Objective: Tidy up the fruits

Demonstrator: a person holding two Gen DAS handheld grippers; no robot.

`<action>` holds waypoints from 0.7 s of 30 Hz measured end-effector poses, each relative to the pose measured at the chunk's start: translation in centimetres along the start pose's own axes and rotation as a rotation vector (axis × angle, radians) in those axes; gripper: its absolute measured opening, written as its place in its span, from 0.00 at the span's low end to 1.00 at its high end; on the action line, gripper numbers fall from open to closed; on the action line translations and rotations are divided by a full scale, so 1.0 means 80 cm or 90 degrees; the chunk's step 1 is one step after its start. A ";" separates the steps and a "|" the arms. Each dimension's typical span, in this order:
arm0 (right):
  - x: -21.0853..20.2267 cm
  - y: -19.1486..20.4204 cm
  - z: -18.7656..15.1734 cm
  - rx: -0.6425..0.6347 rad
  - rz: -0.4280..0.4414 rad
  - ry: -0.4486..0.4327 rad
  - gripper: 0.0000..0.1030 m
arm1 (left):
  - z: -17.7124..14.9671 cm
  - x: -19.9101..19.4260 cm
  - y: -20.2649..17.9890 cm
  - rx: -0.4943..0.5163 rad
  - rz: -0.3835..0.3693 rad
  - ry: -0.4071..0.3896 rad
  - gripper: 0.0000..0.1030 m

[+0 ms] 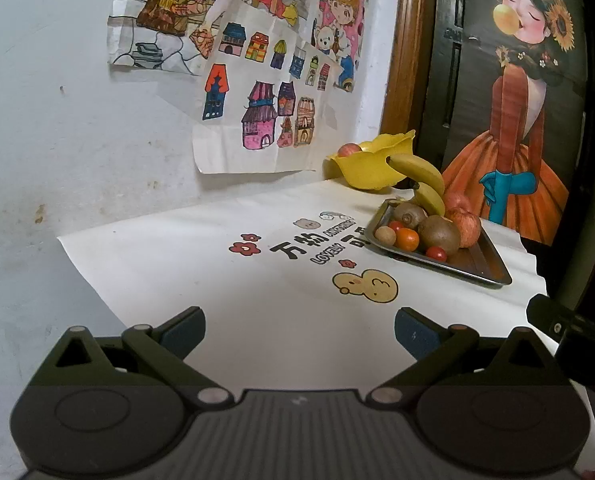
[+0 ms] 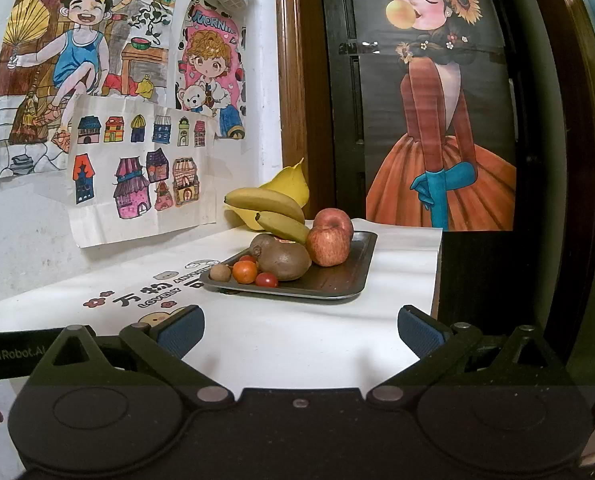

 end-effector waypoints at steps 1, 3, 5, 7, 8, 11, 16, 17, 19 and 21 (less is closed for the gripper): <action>0.000 0.000 0.000 0.000 0.000 0.000 0.99 | 0.000 0.000 0.000 0.000 0.000 0.000 1.00; -0.001 0.001 -0.001 0.001 0.000 0.000 0.99 | 0.000 0.000 0.000 0.001 0.000 0.000 1.00; -0.001 0.001 -0.001 0.001 0.000 0.001 0.99 | -0.002 0.000 -0.001 0.002 -0.001 0.001 1.00; -0.001 0.002 -0.001 0.001 0.000 0.001 0.99 | -0.001 0.000 -0.001 0.002 -0.001 0.001 1.00; -0.001 0.001 0.000 0.001 -0.001 0.001 0.99 | -0.001 0.000 -0.001 0.003 -0.001 0.001 1.00; -0.001 0.002 0.000 0.001 -0.001 0.001 0.99 | 0.000 0.000 -0.001 0.002 -0.001 0.001 1.00; -0.001 0.002 -0.001 0.002 -0.001 0.001 0.99 | 0.000 0.000 -0.001 0.004 -0.001 0.002 1.00; -0.001 0.003 -0.001 0.002 -0.001 0.001 0.99 | 0.000 0.000 -0.001 0.005 -0.001 0.002 1.00; -0.001 0.003 -0.001 0.002 -0.001 0.002 0.99 | 0.001 0.000 -0.001 0.004 -0.001 0.002 1.00; -0.002 0.005 -0.001 0.003 -0.001 0.002 0.99 | 0.001 0.000 -0.001 0.005 -0.002 0.002 1.00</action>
Point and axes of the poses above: each gripper's, at about its wrist camera, not at the fingertips, and x roughly the way its jaws point, y to its left, z to its top, the point moved 7 cm from there along x, roughly the way its jaws point, and after that the axes turned 8 degrees about -z, right-handed, at the moved point
